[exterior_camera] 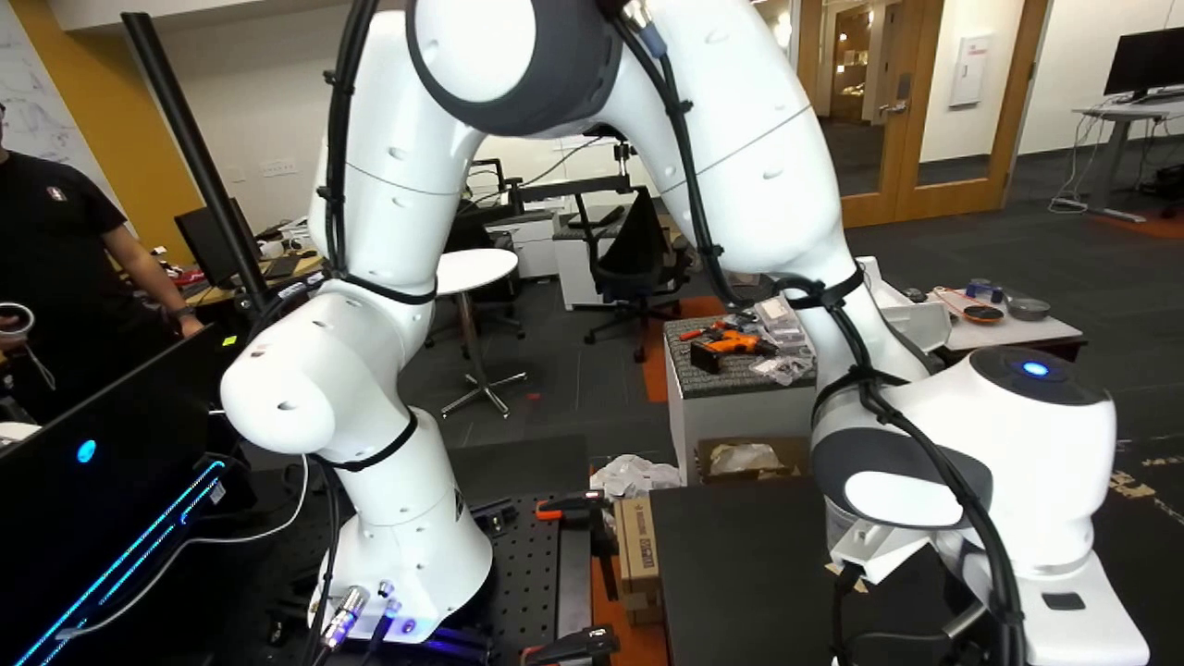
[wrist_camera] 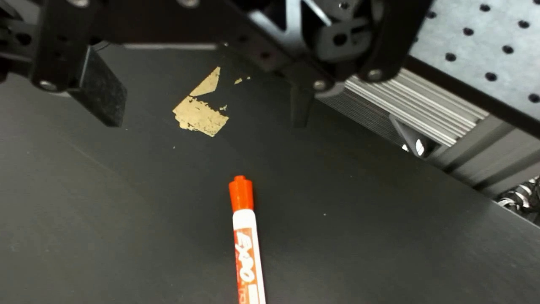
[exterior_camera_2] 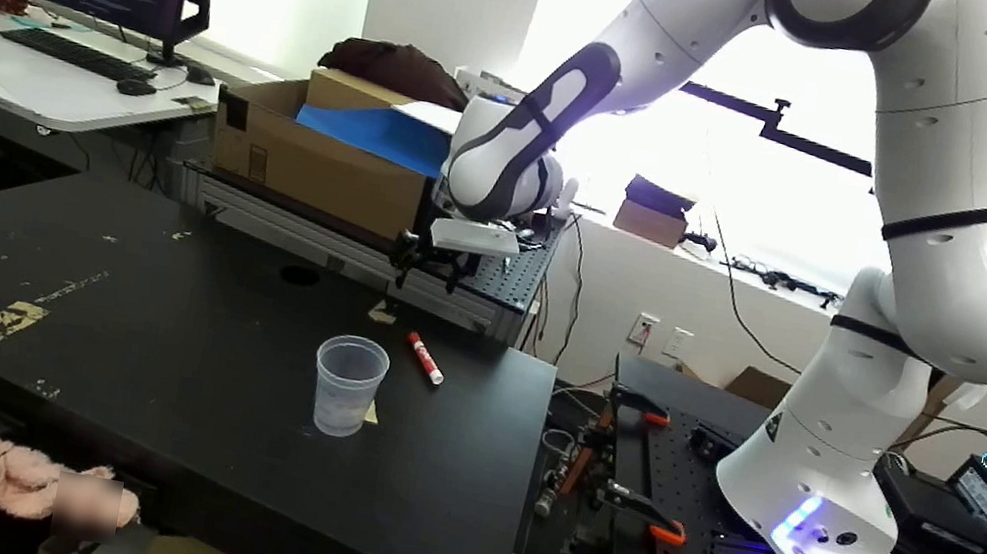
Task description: Put the marker in the cup
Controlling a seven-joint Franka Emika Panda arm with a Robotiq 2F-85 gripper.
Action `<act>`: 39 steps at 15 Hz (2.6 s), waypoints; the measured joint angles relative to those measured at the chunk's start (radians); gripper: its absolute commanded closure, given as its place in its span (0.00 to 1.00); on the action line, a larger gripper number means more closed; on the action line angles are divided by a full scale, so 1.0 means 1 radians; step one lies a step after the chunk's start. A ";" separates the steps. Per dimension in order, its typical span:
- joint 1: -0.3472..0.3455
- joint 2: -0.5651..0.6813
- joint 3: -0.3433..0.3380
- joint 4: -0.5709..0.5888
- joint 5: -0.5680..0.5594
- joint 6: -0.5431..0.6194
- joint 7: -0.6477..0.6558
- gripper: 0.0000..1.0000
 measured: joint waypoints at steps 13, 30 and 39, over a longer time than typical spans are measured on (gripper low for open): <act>-0.113 0.077 0.102 0.060 0.074 0.000 -0.171 0.00; -0.111 0.206 0.121 0.177 0.076 -0.239 -0.173 0.00; -0.108 0.226 0.122 0.179 0.078 -0.242 -0.173 0.64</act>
